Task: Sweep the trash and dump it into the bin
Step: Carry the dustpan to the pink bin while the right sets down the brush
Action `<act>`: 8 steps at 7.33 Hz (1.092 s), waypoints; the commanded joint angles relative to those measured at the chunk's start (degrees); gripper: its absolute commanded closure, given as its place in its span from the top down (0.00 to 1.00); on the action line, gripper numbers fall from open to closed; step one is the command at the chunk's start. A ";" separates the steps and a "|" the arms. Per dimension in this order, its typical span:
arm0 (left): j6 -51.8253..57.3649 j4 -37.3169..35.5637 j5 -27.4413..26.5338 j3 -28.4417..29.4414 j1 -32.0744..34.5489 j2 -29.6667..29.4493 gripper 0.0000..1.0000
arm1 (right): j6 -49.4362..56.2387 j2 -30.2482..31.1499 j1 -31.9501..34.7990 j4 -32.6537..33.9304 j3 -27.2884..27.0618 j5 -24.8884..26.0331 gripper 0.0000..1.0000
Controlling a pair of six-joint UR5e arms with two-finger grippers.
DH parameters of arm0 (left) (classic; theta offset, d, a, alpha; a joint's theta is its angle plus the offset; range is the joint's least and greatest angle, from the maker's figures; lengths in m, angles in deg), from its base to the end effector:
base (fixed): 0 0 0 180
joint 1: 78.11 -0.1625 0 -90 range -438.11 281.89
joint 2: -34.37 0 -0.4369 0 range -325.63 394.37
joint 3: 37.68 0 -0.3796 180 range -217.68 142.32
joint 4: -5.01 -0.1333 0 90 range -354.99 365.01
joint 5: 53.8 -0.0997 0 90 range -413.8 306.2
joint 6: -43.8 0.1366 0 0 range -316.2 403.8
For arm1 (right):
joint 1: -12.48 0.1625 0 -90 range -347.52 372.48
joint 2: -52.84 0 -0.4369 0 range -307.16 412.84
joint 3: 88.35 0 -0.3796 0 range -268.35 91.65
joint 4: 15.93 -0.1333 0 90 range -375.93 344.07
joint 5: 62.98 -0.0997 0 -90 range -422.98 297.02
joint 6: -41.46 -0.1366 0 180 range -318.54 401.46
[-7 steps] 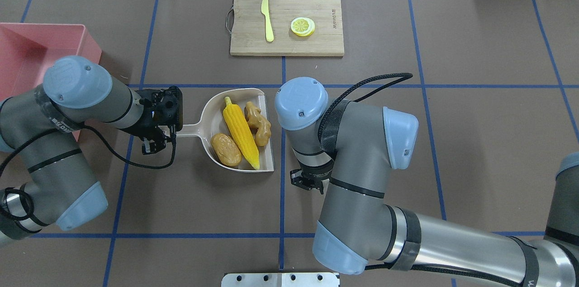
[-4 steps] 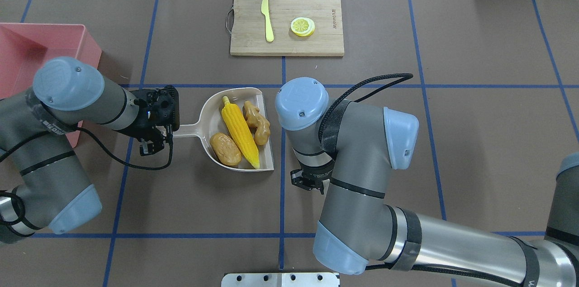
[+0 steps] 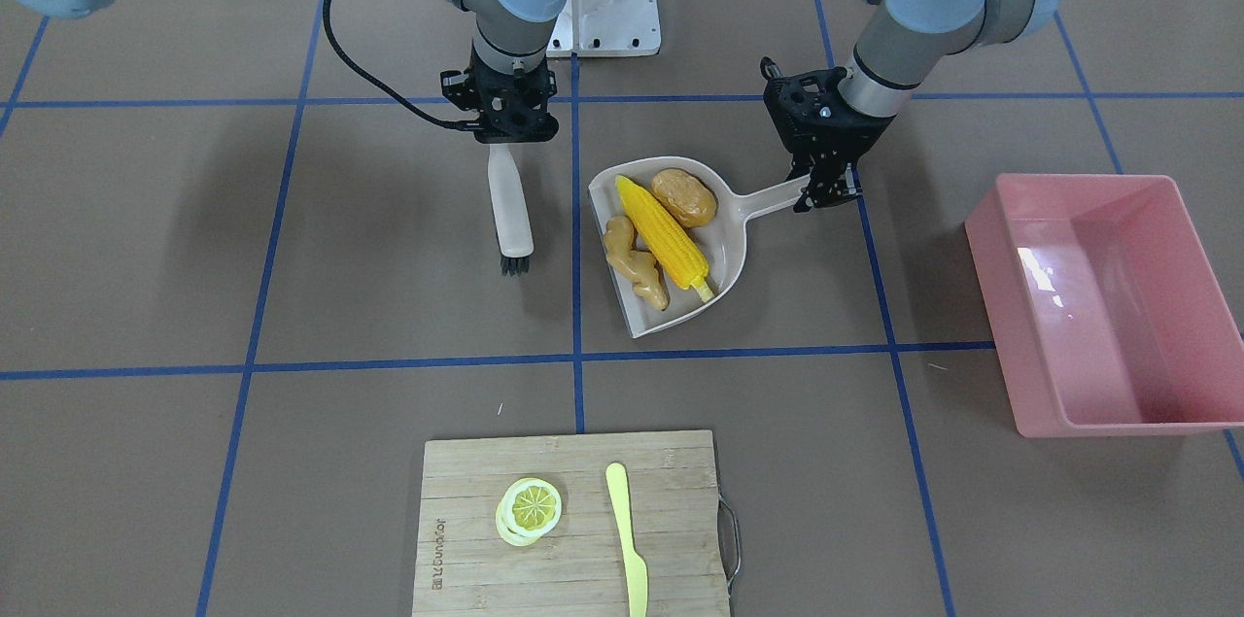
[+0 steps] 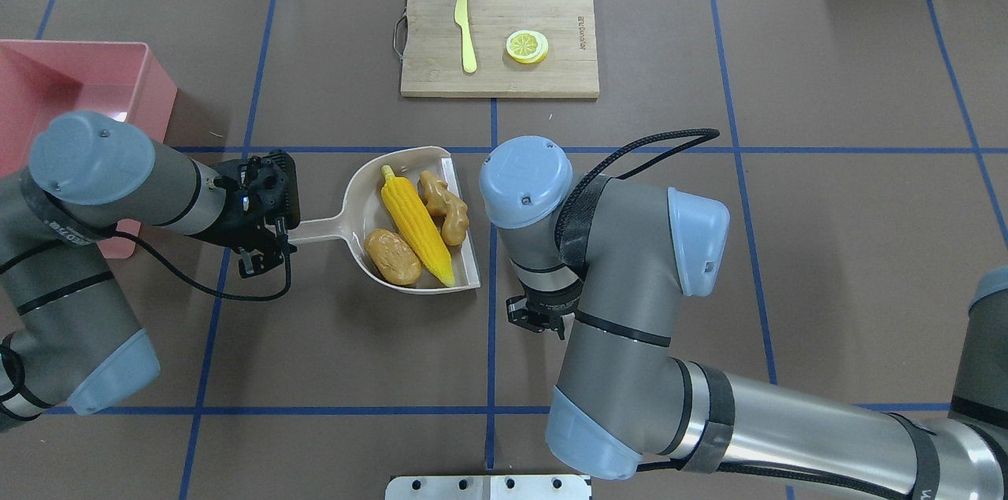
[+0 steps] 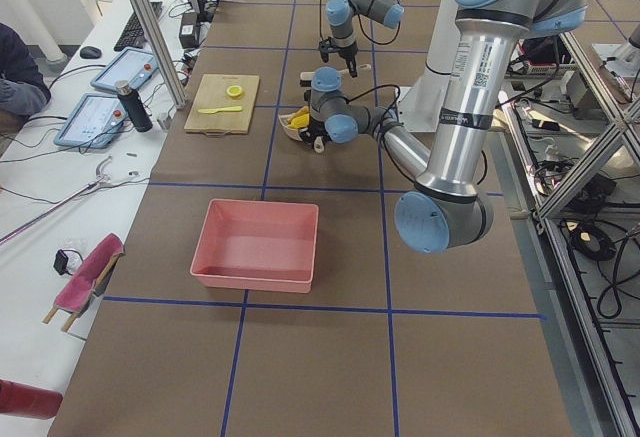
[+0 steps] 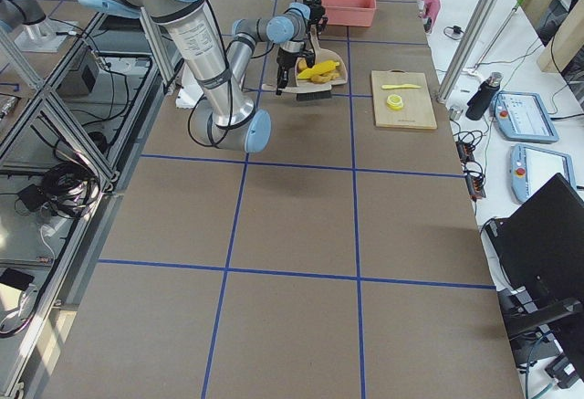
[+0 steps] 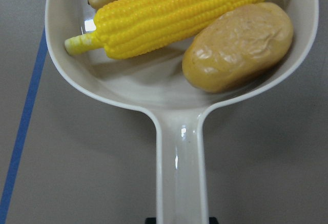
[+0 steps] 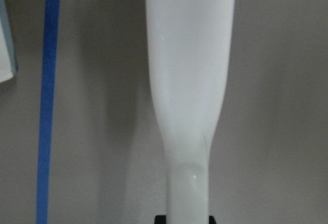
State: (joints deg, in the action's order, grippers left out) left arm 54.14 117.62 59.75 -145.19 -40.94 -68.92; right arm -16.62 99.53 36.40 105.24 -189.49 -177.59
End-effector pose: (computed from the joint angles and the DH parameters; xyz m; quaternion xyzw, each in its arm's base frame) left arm 0.4198 -0.4171 0.3879 0.3440 0.3293 0.5362 0.6970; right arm -0.5733 -0.3379 0.2462 -0.0921 -0.2719 -0.1096 0.9516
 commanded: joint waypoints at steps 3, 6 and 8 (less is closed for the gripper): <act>-5.33 10.94 -0.26 -0.77 1.40 3.26 0.00 | 1.30 3.73 1.65 9.95 -13.24 0.09 0.00; -4.54 12.72 1.05 -1.39 10.43 6.60 0.00 | 7.07 11.28 8.04 14.97 -24.15 0.09 0.00; -4.54 12.99 4.04 -1.39 16.85 9.06 0.00 | 11.92 18.13 12.11 14.54 -29.18 -0.70 0.00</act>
State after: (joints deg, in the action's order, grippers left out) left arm 49.55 130.46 62.25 -146.54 -28.22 -61.49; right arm -7.78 113.21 45.96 119.97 -215.47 -177.82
